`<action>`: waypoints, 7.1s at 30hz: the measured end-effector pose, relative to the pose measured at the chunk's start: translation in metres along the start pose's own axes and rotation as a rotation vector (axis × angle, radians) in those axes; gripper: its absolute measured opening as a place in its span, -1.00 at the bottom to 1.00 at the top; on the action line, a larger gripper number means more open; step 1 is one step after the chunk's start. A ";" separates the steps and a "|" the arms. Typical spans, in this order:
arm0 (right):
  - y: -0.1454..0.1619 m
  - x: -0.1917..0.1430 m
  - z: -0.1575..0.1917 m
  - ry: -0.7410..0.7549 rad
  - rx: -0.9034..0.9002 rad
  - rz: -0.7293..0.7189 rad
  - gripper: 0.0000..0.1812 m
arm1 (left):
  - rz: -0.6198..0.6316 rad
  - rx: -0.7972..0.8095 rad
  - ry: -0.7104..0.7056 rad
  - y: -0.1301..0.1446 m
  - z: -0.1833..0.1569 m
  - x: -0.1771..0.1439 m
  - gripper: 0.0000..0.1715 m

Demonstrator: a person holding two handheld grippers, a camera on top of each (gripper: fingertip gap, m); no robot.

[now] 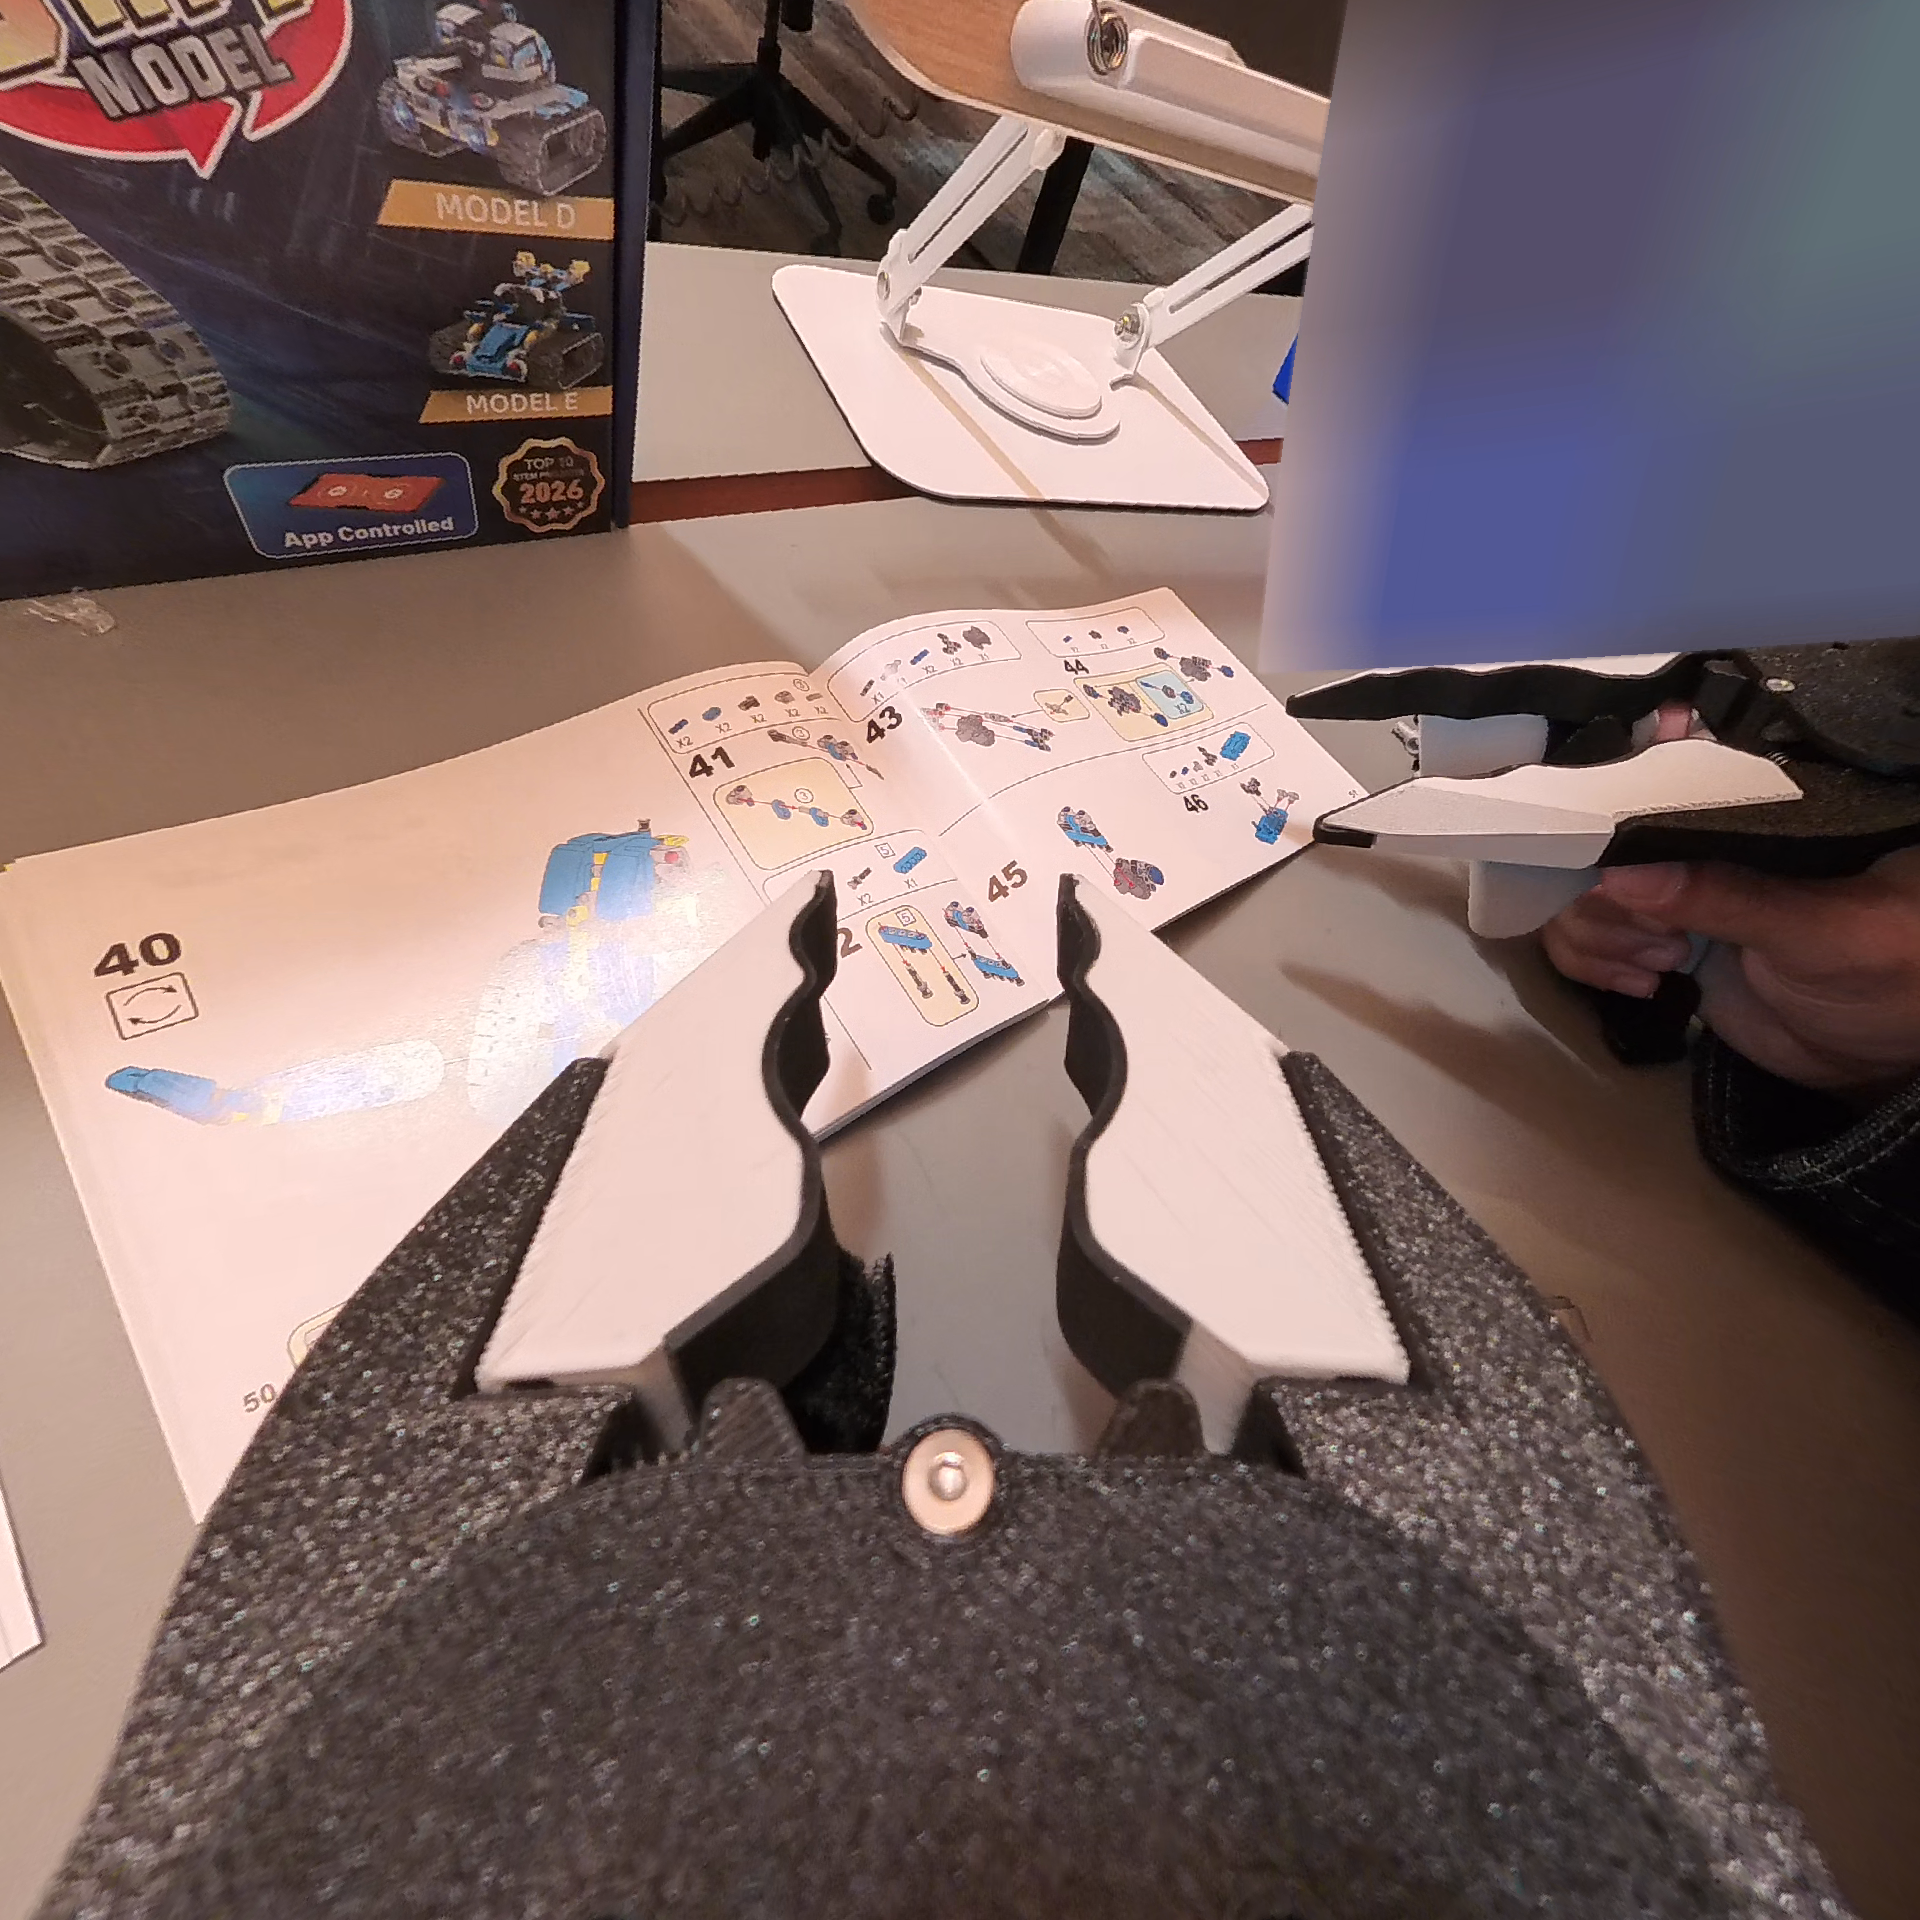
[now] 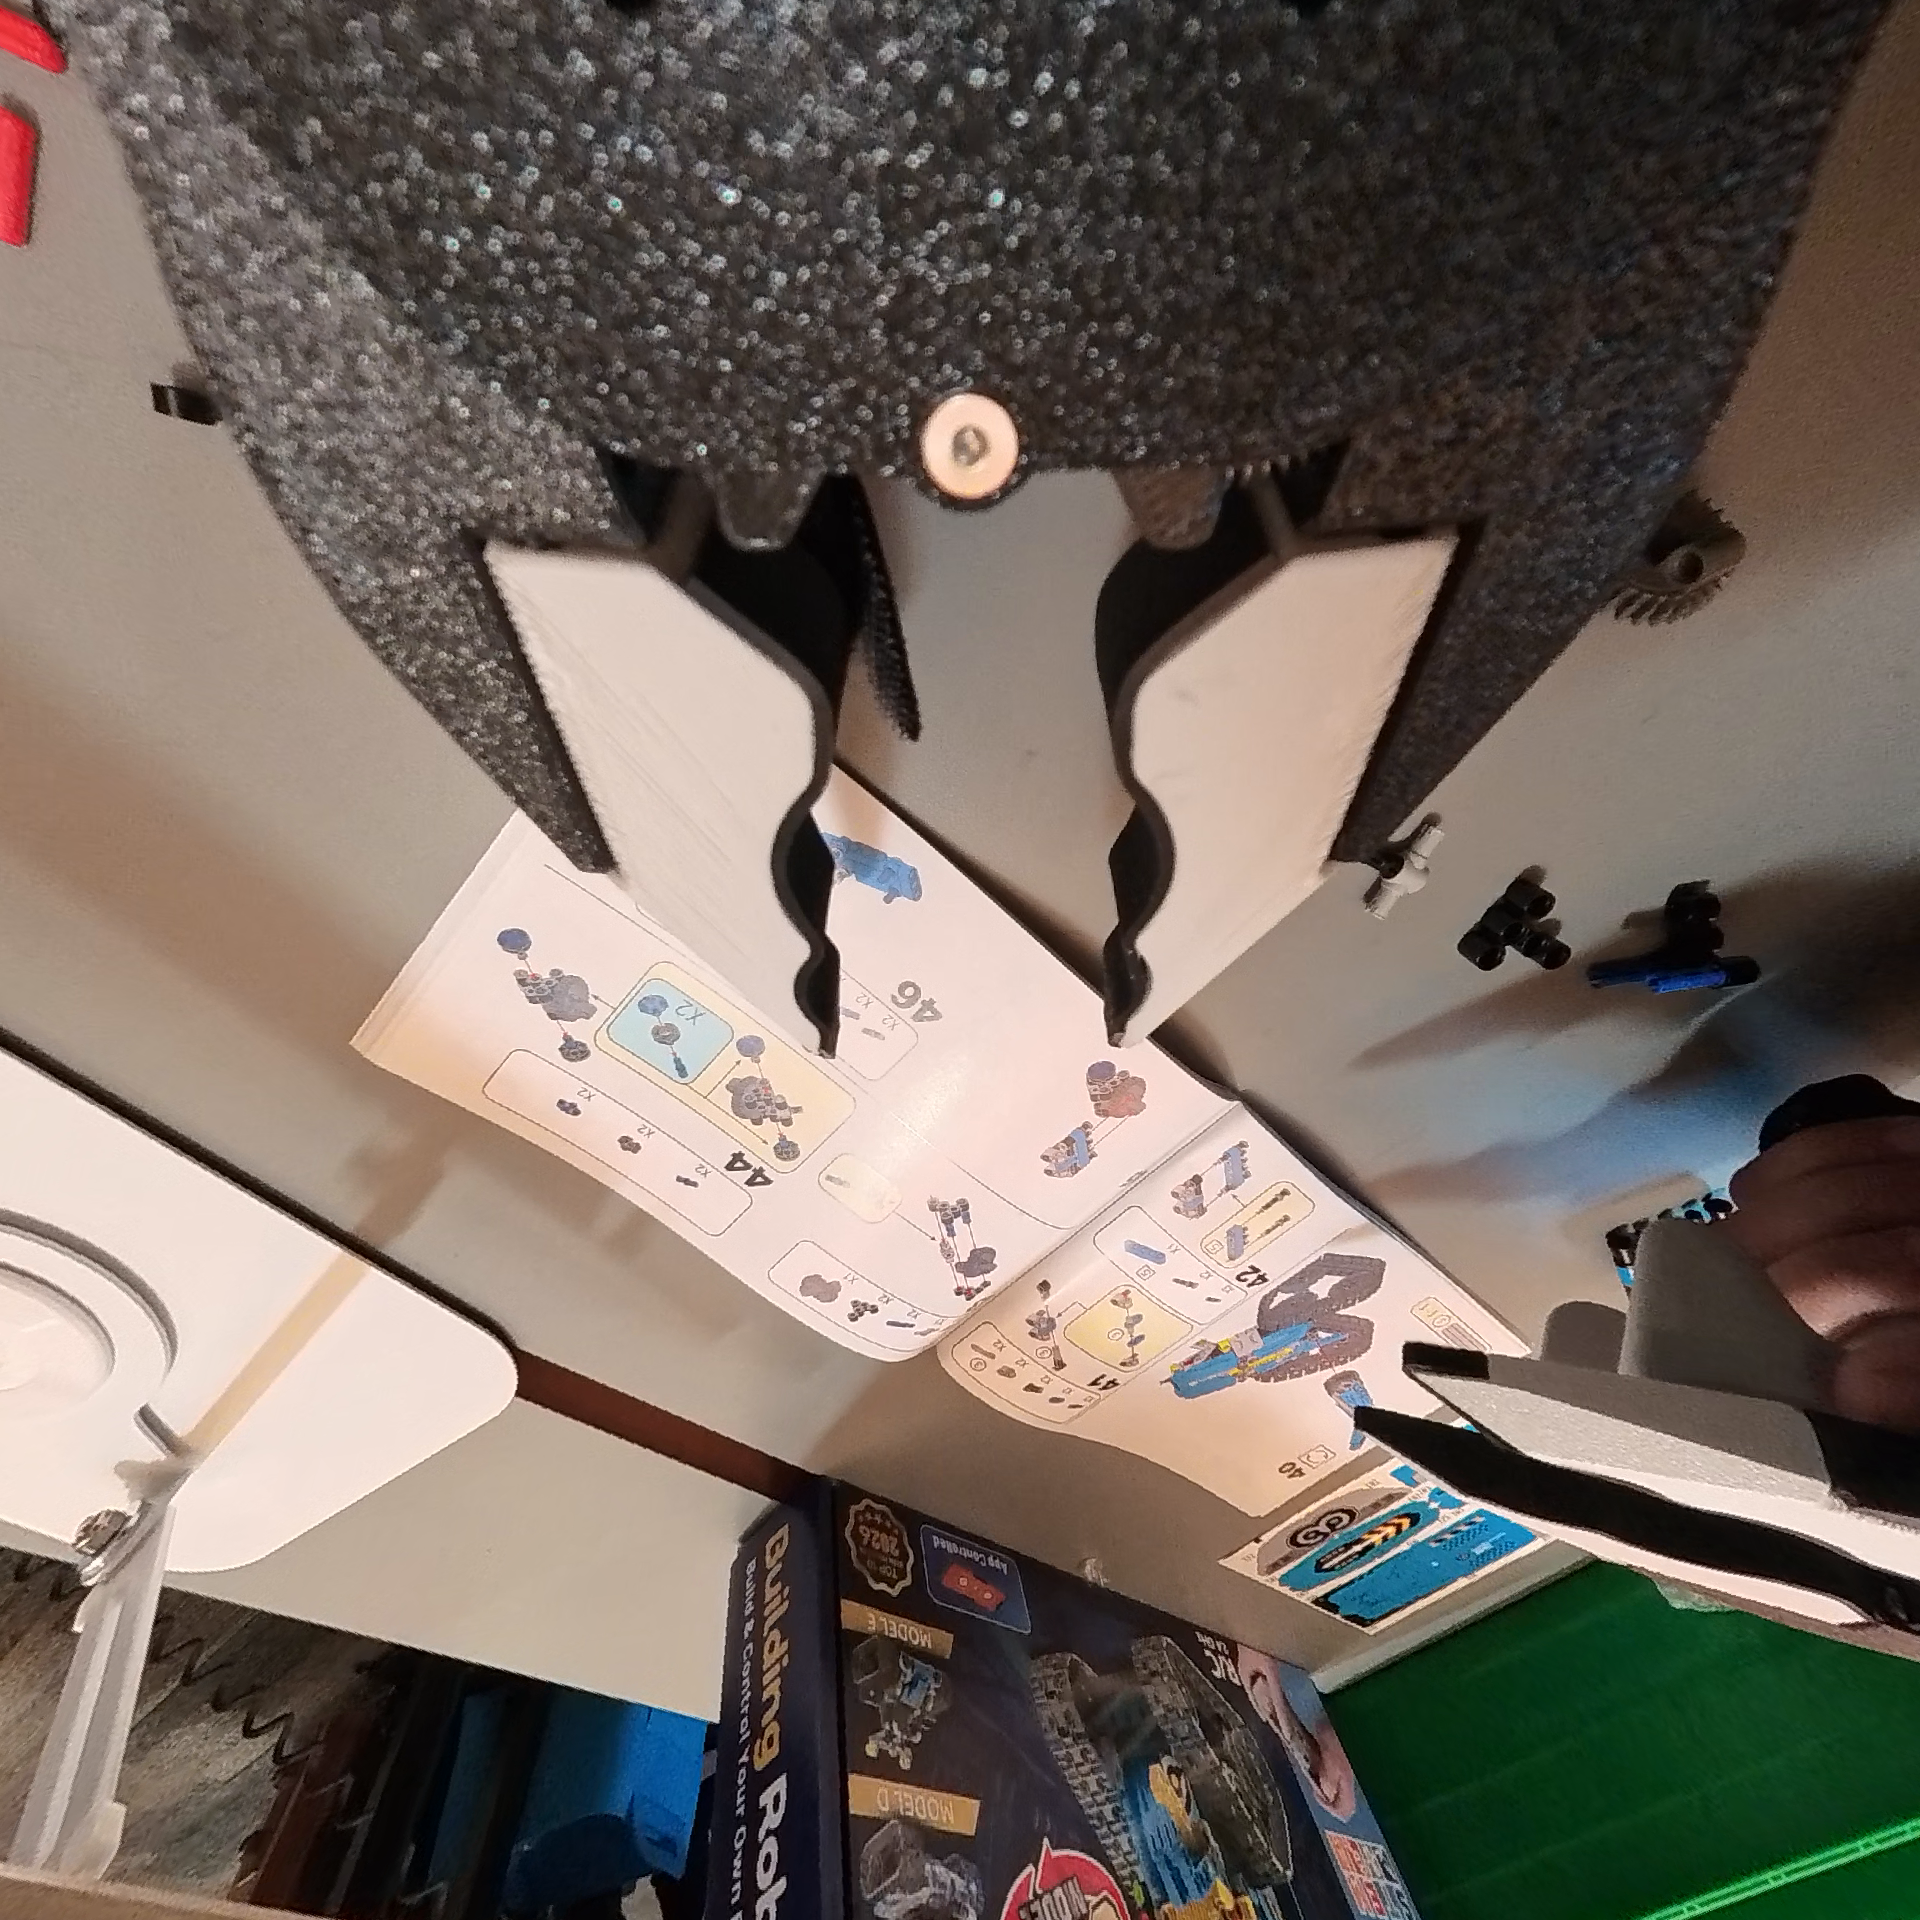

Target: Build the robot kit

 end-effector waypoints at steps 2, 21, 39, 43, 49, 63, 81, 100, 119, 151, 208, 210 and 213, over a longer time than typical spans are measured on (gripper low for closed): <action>0.000 0.000 0.000 -0.002 0.002 0.000 -0.43 | 0.001 -0.001 0.001 0.000 0.000 0.000 -0.51; 0.001 0.001 -0.001 -0.008 0.008 0.005 -0.44 | 0.006 -0.009 0.011 0.001 0.000 0.001 -0.51; 0.001 0.002 0.005 -0.036 0.004 0.010 -0.50 | 0.013 0.038 -0.031 0.001 -0.004 0.002 -0.51; 0.000 0.000 0.008 -0.077 0.008 0.004 -0.57 | 0.020 0.070 -0.065 0.002 -0.008 0.003 -0.53; -0.002 0.001 0.014 -0.212 -0.013 0.008 -0.62 | 0.042 0.089 -0.041 0.003 -0.015 0.008 -0.54; 0.046 -0.036 0.082 -0.423 -0.417 0.288 -0.62 | -0.011 0.056 -0.069 -0.002 -0.007 0.004 -0.56; 0.059 -0.033 0.101 -0.192 -0.479 0.284 -0.92 | -0.031 0.074 -0.078 -0.006 -0.008 -0.001 -0.57; -0.024 -0.050 0.054 -1.580 0.306 -0.320 -0.92 | -0.358 0.343 0.893 -0.013 -0.096 -0.057 -0.57; -0.020 -0.045 0.070 -1.684 0.307 -0.276 -0.91 | -0.427 0.415 0.812 -0.011 -0.114 -0.062 -0.74; -0.024 -0.064 0.068 -1.187 0.074 -0.385 -0.92 | -0.371 0.399 0.789 -0.012 -0.105 -0.058 -0.93; -0.021 -0.058 0.104 0.496 -0.607 -0.347 -0.92 | -0.225 0.128 0.664 -0.010 -0.086 -0.018 -0.59; -0.021 -0.058 0.097 0.471 -0.583 -0.318 -0.91 | -0.230 0.158 0.644 -0.010 -0.087 -0.019 -0.64; -0.017 -0.049 0.097 0.553 -0.674 -0.245 -0.91 | -0.253 0.160 0.684 -0.011 -0.089 -0.024 -0.78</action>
Point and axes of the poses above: each gripper's, where its closed fingertips meet, x out along the fingers, y out of its underside, z = x × y across the jaws, the point moved 10 cm from there along -x, back along the fingers, and after that the axes turned 14 degrees about z, right-handed, at the moved point
